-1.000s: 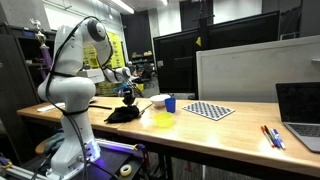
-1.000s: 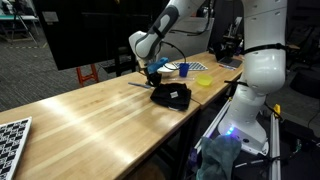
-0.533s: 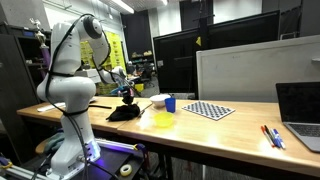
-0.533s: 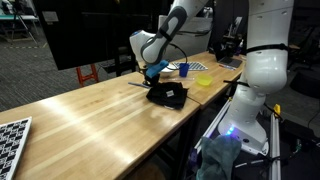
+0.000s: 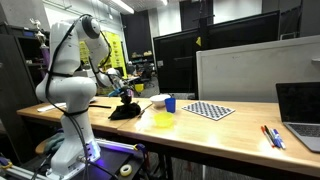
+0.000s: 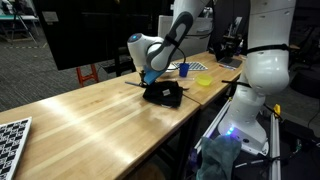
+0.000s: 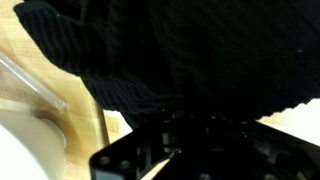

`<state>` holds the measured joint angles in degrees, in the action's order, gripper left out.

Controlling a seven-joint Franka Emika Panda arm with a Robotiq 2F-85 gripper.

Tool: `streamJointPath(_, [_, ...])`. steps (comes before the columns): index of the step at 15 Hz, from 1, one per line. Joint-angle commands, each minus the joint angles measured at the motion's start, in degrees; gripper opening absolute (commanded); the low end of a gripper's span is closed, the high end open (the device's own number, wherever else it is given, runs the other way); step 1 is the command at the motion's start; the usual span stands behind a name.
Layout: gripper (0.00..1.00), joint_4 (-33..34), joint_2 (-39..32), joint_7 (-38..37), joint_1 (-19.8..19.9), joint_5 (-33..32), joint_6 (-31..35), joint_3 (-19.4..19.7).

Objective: Use the black towel to wipe the table.

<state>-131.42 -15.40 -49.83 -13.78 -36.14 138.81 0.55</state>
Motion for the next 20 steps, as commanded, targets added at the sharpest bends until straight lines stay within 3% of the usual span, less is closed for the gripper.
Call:
streamJointPath(1, [0.00, -0.1, -3.6, -5.9, -1.1, -5.3, 5.9, -0.3])
streamJointPath(11, [0.00, 6.6, -8.7, -7.9, -1.6, -14.0, 6.9, -2.6])
streamJointPath(20, [0.00, 16.4, -14.7, -2.1, -2.9, -13.0, 5.7, -3.9])
